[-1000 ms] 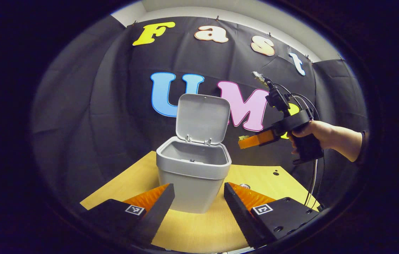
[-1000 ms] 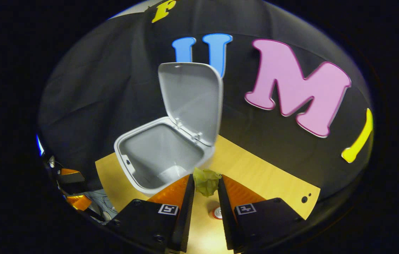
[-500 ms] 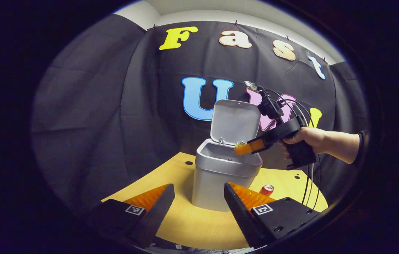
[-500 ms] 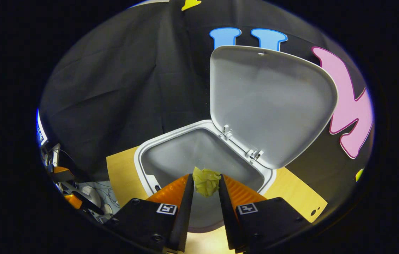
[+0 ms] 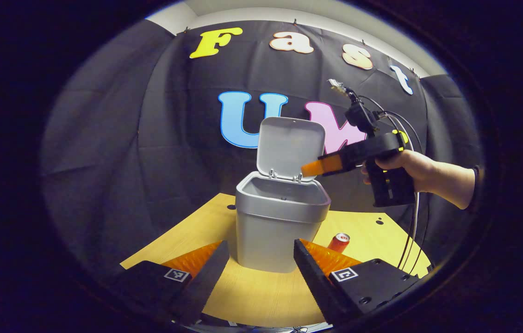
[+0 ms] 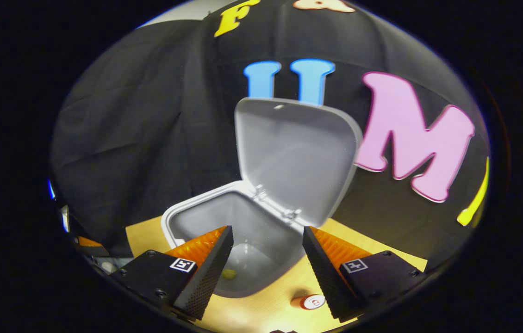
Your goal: Press the lid of the desktop garbage bin to open it, pick up the crumpled paper on the desktop and throw it into the bin, then pick up the pop can on the desktop and drop it into the bin, and finally close the garbage bin lid.
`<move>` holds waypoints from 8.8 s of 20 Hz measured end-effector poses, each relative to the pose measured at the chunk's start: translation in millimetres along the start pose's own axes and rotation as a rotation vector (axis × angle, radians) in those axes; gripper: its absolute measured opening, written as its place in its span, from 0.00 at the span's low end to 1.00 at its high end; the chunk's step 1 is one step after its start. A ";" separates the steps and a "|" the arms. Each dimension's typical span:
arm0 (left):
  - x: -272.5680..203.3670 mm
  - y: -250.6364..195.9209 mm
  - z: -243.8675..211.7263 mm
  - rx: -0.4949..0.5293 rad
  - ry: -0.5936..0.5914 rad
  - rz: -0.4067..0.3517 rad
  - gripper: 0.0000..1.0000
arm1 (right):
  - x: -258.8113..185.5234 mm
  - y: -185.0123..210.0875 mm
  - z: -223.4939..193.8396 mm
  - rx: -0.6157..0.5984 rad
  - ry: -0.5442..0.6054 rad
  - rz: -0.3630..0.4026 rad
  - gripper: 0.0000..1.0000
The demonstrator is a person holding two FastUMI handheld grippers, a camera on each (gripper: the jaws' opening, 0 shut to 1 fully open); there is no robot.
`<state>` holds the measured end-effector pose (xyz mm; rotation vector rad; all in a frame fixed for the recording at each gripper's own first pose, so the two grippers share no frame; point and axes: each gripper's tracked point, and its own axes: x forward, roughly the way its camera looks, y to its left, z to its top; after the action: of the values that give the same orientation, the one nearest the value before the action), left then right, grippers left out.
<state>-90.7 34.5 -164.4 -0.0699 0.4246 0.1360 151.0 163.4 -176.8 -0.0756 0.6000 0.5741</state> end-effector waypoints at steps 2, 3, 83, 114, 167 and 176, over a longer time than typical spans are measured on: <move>15.3 -25.6 -3.6 0.035 0.015 -0.068 0.95 | -23.7 -31.1 5.0 0.035 -0.057 -0.073 0.98; 25.5 -44.2 -4.8 0.054 0.021 -0.121 0.95 | -39.5 -51.6 5.0 0.035 -0.084 -0.122 0.98; 210.6 -38.5 117.2 0.093 -0.059 -0.105 0.88 | -289.0 -160.9 -149.4 0.264 -0.130 -0.667 0.98; 284.2 -38.2 291.3 0.067 -0.280 -0.055 0.92 | -258.1 -188.0 -74.9 0.125 -0.190 -0.459 0.98; 22.0 -107.8 157.9 0.132 -0.438 -0.154 0.94 | -278.2 -69.8 -43.0 0.187 -0.475 -0.594 0.97; 20.9 -89.1 150.2 0.094 -0.400 -0.105 0.95 | -266.7 -44.1 -33.0 0.094 -0.483 -0.544 0.97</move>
<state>2.2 -36.7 -33.1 0.0281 0.0275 0.0243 -22.5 -11.6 -60.8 -0.0079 0.1179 0.0248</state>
